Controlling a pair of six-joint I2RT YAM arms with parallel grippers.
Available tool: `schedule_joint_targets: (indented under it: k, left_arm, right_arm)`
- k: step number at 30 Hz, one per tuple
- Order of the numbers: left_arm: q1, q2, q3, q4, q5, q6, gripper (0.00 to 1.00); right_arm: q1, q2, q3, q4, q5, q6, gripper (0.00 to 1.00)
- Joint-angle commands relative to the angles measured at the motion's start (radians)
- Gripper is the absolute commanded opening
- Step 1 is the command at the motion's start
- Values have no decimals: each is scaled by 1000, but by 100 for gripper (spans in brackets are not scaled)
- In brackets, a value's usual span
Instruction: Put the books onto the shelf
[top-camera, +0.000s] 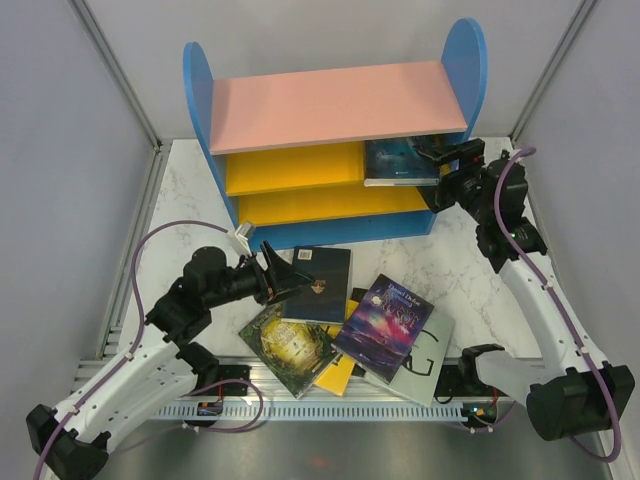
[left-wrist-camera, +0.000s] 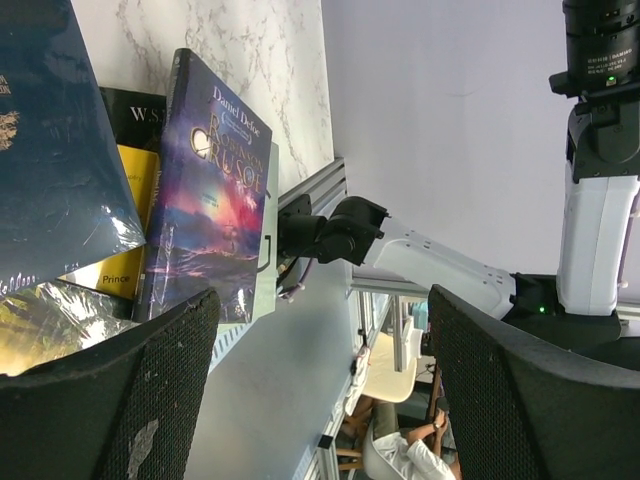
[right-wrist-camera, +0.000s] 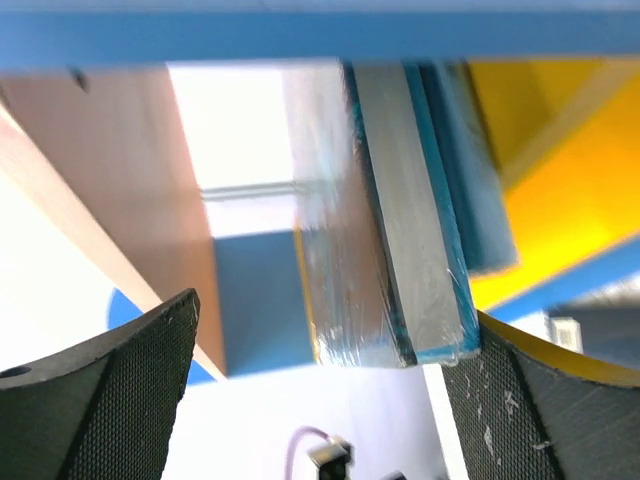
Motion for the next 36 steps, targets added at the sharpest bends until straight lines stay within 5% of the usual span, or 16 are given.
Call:
schedule_joint_targets:
  k: [1,8,17,28,36]
  left_arm:
    - [5,-10,33,-12,29,55,86]
    - [5,-3,41,-65,16,83,86]
    - [5,7,39,-85,15,93,86]
    - [5,-7,35,-96,12,89,86]
    - [5,-15,38,-113,1,98,86]
  right_arm:
    - [-7,-36,24,-131,-87,-69,98]
    - [-10,-31,30,-336,-182,-165,98]
    - [-12,-34,40,-353,-207,-185,96]
    - [-12,44,67,-286,-215,-167,40]
    - [-14,105,103,-267,-215,-167,33]
